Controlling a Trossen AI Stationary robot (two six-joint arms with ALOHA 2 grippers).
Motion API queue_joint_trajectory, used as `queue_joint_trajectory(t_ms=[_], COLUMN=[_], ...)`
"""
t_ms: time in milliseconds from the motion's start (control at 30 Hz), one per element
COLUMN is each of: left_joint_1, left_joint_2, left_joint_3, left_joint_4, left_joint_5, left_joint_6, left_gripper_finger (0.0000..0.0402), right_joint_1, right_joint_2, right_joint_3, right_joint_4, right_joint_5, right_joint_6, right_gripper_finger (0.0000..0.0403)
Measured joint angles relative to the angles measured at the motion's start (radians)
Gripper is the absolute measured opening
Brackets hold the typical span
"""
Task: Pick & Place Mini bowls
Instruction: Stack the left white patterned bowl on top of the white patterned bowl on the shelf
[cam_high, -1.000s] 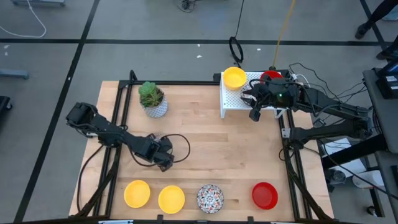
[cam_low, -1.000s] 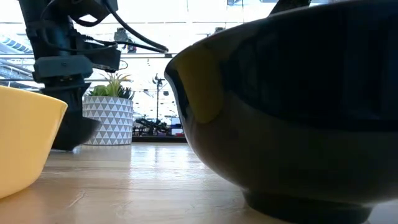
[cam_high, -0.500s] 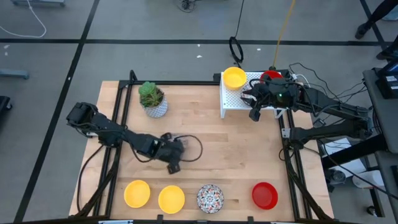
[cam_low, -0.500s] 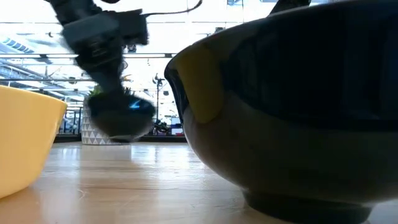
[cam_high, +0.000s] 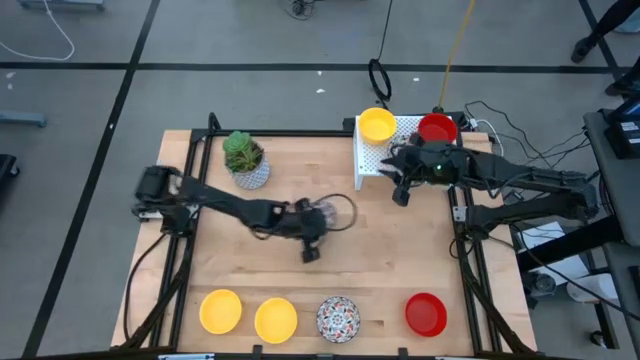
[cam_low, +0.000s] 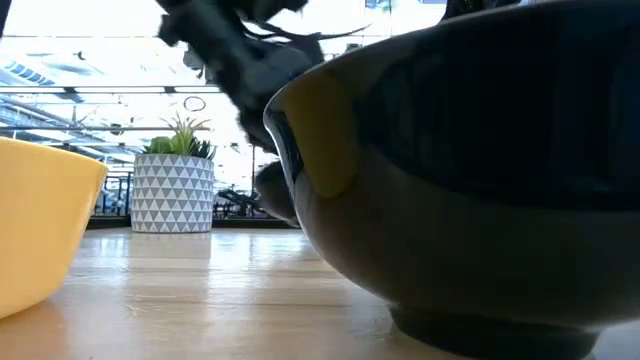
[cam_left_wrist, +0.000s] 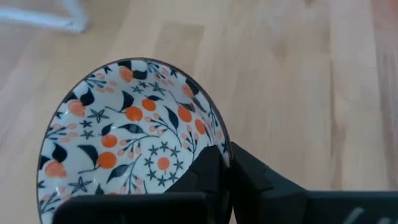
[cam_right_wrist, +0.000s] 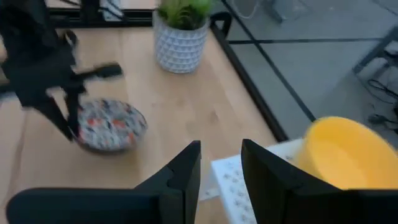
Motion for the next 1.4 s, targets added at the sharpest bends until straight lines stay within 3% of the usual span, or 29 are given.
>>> queue_joint_trajectory(t_ms=[133,367,600,933,1400], left_joint_1=[0.011,0.011,0.011,0.012,-0.009], left_joint_2=[0.102,0.221,0.235,0.235,0.198], left_joint_3=[0.125,0.29,0.303,0.303,0.303], left_joint_4=[-0.053,-0.132,-0.146,-0.161,-0.16], left_joint_5=[0.024,0.032,-0.002,-0.006,0.024], left_joint_6=[0.088,0.208,0.25,0.155,0.083], left_gripper_finger=[0.0032,0.0012,0.0045,0.0038,0.0163], right_joint_1=[0.038,0.099,0.152,0.196,0.203], right_joint_2=[-0.003,-0.005,-0.006,-0.006,-0.004], right_joint_3=[-0.059,-0.14,-0.222,-0.303,-0.314], right_joint_4=[0.067,0.098,0.134,0.211,0.17], right_joint_5=[0.0,0.001,0.004,0.004,-0.002], right_joint_6=[0.011,0.047,0.049,0.063,0.076], right_gripper_finger=[0.0102,0.0102,0.0102,0.0102,0.0148])
